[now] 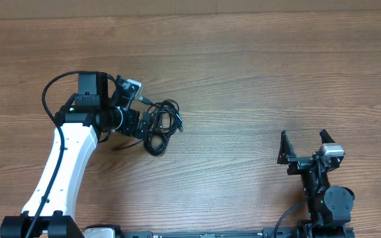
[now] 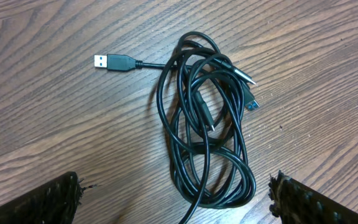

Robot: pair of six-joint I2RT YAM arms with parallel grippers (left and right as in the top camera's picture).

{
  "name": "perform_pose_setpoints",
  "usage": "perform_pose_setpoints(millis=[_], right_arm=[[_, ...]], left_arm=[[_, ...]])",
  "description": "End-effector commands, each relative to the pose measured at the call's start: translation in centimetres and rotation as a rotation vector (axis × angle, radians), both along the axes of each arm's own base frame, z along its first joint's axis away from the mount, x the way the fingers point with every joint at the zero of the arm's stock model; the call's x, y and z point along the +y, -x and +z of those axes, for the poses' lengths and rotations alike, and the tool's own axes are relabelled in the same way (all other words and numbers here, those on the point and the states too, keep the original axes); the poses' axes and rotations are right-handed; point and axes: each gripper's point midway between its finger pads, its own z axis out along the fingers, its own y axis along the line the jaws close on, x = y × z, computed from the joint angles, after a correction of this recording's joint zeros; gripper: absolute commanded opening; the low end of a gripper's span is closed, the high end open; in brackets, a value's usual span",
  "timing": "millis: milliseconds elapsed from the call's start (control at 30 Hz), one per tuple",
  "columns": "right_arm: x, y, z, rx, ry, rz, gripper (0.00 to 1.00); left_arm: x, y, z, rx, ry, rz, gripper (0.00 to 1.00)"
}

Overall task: Untangle cables
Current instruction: 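Lower the left gripper and close it on the cable bundle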

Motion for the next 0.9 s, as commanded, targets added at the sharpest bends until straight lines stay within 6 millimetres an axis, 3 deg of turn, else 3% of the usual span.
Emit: perform_pose_setpoints(millis=[0, 200, 400, 633, 867], right_arm=[[-0.3, 0.0, -0.2, -0.004, 0.007, -0.013, 1.00], [-0.3, 0.0, -0.2, -0.004, 0.007, -0.012, 1.00], [-0.3, 0.0, -0.2, -0.004, 0.007, -0.013, 1.00], [-0.3, 0.0, -0.2, -0.004, 0.007, -0.013, 1.00], [-0.3, 0.0, -0.2, -0.004, 0.007, -0.012, 1.00]], left_arm=[[-0.2, -0.4, 0.5, -0.006, 0.010, 0.012, 0.99], [1.2, 0.0, -0.1, 0.020, -0.060, 0.046, 1.00], [1.2, 0.1, -0.9, 0.048, -0.066, 0.046, 1.00], [1.1, 0.1, -5.9, 0.186, -0.069, 0.021, 1.00], [1.1, 0.5, -8.6, 0.251, -0.083, -0.029, 0.99]])
